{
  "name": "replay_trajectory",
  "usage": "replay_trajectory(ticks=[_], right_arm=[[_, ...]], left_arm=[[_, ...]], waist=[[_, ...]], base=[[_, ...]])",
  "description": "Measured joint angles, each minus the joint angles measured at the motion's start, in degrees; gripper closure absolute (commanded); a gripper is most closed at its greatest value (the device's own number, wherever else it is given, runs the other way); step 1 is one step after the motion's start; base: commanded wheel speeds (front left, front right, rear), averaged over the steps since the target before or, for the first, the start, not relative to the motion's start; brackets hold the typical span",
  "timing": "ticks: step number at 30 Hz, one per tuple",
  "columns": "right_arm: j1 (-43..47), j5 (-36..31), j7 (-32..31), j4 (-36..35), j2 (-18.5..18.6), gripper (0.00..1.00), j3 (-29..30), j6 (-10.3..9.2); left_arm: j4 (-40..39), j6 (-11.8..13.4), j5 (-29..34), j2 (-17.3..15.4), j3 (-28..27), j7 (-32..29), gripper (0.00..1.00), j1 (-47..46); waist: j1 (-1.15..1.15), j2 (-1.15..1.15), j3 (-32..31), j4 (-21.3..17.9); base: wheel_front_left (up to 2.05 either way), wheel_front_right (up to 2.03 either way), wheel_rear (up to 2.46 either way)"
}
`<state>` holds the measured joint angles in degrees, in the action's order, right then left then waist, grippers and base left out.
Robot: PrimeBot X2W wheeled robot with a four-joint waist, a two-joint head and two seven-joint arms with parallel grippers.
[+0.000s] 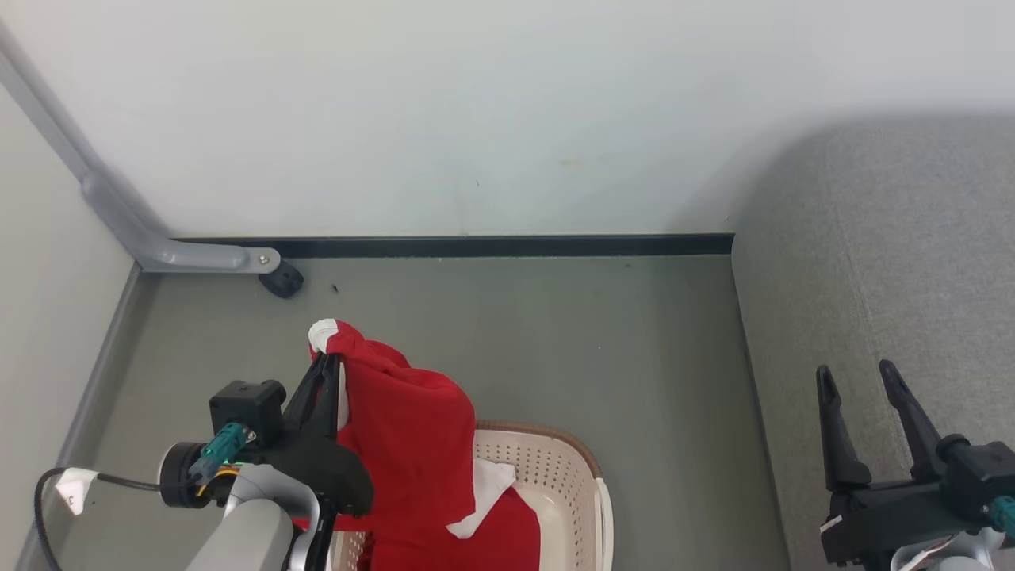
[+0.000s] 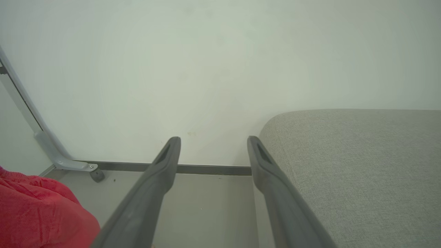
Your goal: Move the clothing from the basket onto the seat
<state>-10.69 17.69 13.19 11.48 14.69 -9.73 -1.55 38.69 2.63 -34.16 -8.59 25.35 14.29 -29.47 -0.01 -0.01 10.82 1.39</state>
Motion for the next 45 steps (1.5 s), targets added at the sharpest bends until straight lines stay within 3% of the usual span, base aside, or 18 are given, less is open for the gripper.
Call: replay_trajectory(ticks=[18,25,33,45], right_arm=[[5.60,0.36,0.01,0.29,-1.48,0.00,-2.40,0.69],[6.14,0.36,-0.01,-0.30,-1.99,0.00,-3.50,1.08],[7.37,0.36,-0.08,-1.46,-2.24,0.00,-4.41,1.56],[8.01,0.36,-0.59,-2.75,-2.61,0.00,-5.63,1.65]], left_arm=[[-22.56,0.80,3.88,-1.24,0.59,0.02,1.00,5.75],[-28.09,-1.75,4.11,-0.21,4.90,0.01,1.00,6.79],[-31.77,-3.19,5.48,1.64,10.10,-2.87,1.00,8.11],[-32.54,-3.05,5.53,1.37,10.43,-5.69,1.00,8.85]], waist=[[0.00,0.00,-9.35,0.37],[0.01,0.01,-10.54,-0.58],[0.01,0.01,-11.07,-1.82],[0.01,0.01,-10.63,-2.26]], base=[[0.00,0.00,0.00],[0.00,0.00,0.00],[0.00,0.00,0.00],[0.00,0.00,0.00]])
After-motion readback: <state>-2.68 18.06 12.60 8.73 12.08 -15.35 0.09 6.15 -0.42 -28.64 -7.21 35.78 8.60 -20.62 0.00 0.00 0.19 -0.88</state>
